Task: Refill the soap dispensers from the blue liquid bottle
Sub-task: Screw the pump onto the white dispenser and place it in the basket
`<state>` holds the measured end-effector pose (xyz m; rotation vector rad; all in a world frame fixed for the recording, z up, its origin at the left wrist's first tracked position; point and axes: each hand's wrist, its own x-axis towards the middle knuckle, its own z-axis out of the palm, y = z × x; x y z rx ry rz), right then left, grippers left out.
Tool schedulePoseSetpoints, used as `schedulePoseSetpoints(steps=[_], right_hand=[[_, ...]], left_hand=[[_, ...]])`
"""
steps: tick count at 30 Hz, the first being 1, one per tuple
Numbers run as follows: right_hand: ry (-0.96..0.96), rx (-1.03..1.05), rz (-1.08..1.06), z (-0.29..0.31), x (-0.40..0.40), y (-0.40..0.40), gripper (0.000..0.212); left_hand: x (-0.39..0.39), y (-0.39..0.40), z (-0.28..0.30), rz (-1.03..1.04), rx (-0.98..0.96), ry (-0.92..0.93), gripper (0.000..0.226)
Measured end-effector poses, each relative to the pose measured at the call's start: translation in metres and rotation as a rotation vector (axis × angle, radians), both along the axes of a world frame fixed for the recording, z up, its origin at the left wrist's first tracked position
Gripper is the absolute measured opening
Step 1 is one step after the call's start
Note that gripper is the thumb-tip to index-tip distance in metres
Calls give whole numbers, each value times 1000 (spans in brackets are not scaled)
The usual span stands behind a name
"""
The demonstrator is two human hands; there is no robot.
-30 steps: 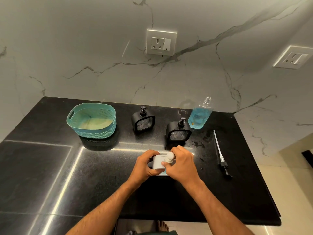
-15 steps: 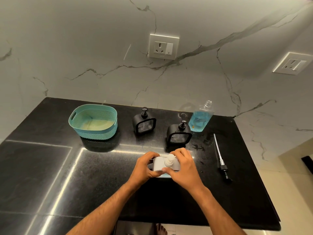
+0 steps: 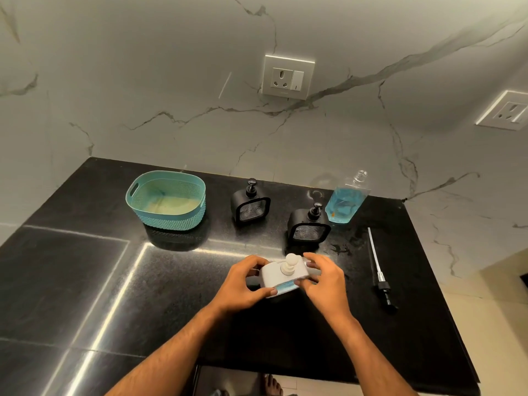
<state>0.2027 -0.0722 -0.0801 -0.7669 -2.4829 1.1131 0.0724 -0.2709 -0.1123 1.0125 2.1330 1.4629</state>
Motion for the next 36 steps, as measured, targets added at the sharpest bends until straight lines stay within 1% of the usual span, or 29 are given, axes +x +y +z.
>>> schedulePoseSetpoints(steps=[3,5,7,9,11,12,13,16,18,20,25,27,32,36], right_hand=[[5,17,-53,-4,-1,-4,56],[2,-38,-41,-7,-2,-9,50],[9,-129,-38,-11,-4,-13,52],[22,-256,-21,-12,-3,-16,63],[14,-419,63,-12,1,-17,81],[-15,-468,134,-12,3,-16,91],[-60,-477,210,-12,6,-15,101],[-178,-355,358,-14,11,-9,126],[-163,-310,368,-13,10,-7,131],[-116,-273,366,-9,4,-8,126],[5,-161,362,-1,-9,-7,111],[38,-138,358,5,-15,-8,108],[108,-106,457,43,-67,-24,108],[177,-101,526,76,-122,-47,103]], left_hand=[[2,-1,0,6,0,-22,50],[4,0,1,-4,4,-31,50],[5,0,2,-19,13,-59,54],[5,-1,2,-39,22,-93,67],[5,-2,3,-67,6,-132,91],[4,-3,4,-91,-13,-153,103],[3,-3,4,-125,-37,-168,113],[-1,-2,7,-217,-125,-167,128],[-3,0,9,-236,-165,-169,133],[-5,2,13,-241,-177,-178,132],[-8,3,19,-217,-156,-184,120],[-12,0,24,-210,-134,-167,115],[-42,-26,54,-108,-21,-116,110],[-78,-54,83,21,56,-84,108]])
